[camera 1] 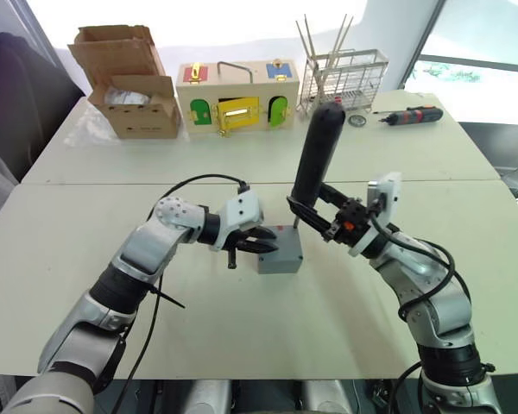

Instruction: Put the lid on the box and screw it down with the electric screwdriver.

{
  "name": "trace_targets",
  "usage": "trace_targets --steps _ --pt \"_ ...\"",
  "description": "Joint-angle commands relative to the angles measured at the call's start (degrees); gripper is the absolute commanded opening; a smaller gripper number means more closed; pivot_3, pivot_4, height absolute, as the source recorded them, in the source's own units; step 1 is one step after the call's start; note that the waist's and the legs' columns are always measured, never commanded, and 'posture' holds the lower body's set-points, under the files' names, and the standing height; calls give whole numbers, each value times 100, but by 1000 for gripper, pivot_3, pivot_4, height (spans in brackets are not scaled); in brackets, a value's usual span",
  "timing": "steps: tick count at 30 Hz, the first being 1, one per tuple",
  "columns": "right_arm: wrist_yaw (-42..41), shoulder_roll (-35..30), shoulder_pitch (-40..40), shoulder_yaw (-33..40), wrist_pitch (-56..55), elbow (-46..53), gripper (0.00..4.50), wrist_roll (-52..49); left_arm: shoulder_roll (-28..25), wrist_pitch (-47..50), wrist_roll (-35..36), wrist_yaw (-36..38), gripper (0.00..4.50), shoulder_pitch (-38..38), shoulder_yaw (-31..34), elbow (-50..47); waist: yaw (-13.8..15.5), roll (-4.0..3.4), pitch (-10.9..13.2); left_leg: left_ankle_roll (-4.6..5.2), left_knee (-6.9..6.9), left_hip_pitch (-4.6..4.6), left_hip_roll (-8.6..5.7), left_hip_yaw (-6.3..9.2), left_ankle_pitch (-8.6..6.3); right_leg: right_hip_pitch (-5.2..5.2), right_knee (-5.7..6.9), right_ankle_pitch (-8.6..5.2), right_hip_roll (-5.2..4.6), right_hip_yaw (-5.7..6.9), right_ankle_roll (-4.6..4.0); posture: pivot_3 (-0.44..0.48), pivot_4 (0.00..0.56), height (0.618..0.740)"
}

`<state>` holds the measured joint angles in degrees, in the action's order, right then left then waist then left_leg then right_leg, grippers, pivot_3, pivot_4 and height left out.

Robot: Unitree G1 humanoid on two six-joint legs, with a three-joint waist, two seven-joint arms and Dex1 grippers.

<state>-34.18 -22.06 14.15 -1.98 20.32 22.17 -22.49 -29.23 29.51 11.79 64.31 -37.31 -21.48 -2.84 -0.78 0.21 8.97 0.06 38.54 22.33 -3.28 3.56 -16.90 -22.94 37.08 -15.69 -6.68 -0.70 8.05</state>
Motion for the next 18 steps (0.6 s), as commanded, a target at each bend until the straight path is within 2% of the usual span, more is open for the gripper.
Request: trace_targets --steps 1,18 --pt "-63 -99 -98 -288 318 -371 1796 177 -25 45 -68 -23 1076 68 -45 -38 3 0 0 -1 0 0 0 0 0 0 0 0 0 0 0 0 150 731" --pt "-108 -119 -207 -390 297 -426 1796 279 -67 -2 -71 -23 1076 113 -17 -33 7 10 -51 -3 -23 -10 0 0 2 3 -10 0 -2 -1 0 0 150 731"
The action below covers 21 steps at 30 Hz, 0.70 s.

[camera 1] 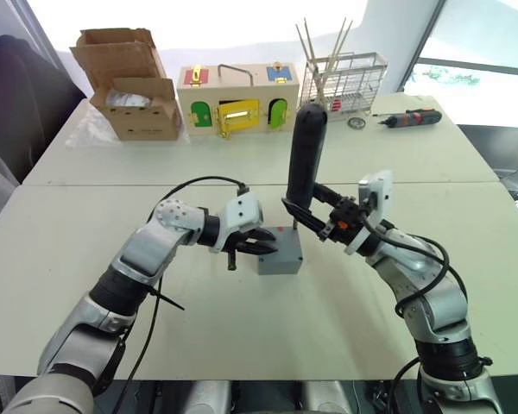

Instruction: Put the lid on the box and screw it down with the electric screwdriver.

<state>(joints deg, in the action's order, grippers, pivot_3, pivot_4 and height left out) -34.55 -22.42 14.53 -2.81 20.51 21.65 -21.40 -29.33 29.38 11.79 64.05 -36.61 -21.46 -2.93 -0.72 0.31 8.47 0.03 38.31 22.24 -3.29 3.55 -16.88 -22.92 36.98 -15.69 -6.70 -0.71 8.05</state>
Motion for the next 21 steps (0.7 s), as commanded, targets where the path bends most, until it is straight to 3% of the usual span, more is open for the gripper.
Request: trace_targets --steps 1,21 --pt "-63 -80 -236 -314 290 -374 1796 178 -59 11 -72 3 1076 41 -17 -21 0 1 -1 0 -1 -1 0 0 0 1 0 0 0 0 0 0 150 731" --pt "-62 -59 -333 -428 203 -622 1796 371 -103 -38 -72 -16 1076 -4 61 118 4 6 -5 1 -34 -71 3 0 -1 79 -63 -1 2 1 0 0 150 731"
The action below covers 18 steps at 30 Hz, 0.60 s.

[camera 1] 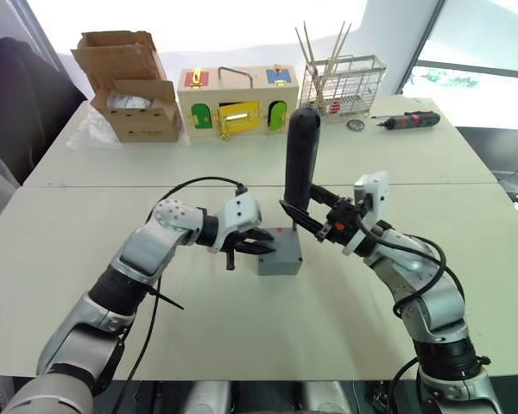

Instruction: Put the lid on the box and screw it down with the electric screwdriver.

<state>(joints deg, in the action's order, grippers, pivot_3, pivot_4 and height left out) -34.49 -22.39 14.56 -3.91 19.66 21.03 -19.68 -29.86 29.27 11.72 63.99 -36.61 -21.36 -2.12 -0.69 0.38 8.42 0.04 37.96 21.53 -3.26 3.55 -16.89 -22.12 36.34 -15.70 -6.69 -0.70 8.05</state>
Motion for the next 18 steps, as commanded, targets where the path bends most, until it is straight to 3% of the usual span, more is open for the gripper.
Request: trace_targets --steps 1,18 --pt "-65 -63 -350 -324 287 -574 1796 209 -49 -27 -65 -13 1076 -2 52 36 2 0 0 0 0 0 0 0 0 1 -3 0 0 0 0 0 150 731" --pt "125 153 -503 35 221 -648 1796 -76 40 -79 -155 -29 1076 68 -146 55 16 7 -5 -1 -1 -3 0 3 0 13 -16 0 -1 0 0 0 150 731"
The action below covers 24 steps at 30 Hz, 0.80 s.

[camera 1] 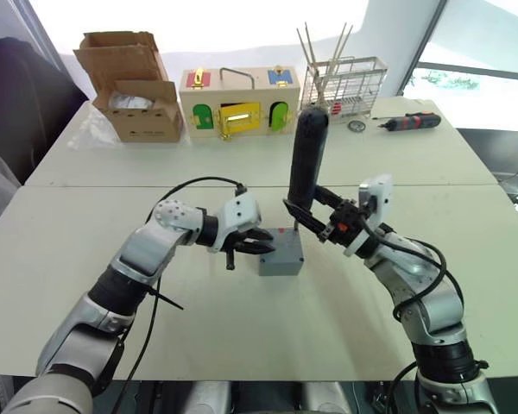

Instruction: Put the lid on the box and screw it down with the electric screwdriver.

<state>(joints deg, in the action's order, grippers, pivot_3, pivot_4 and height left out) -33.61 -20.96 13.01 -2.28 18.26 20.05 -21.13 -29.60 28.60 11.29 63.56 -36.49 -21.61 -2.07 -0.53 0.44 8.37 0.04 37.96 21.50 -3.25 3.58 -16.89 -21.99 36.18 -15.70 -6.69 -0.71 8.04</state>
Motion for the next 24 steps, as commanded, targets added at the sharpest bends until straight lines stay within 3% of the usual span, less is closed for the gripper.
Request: trace_targets --steps 1,24 --pt "44 17 -355 -131 351 -555 1796 71 23 -23 -125 14 1076 55 -130 63 1 0 0 0 0 0 0 0 0 1 -1 0 0 0 0 0 150 731" --pt "75 -29 -293 -115 274 -389 1796 121 34 -73 -202 66 1076 71 -140 66 -3 5 -5 0 -4 -4 0 1 -1 4 -8 0 -1 0 -1 0 150 731"
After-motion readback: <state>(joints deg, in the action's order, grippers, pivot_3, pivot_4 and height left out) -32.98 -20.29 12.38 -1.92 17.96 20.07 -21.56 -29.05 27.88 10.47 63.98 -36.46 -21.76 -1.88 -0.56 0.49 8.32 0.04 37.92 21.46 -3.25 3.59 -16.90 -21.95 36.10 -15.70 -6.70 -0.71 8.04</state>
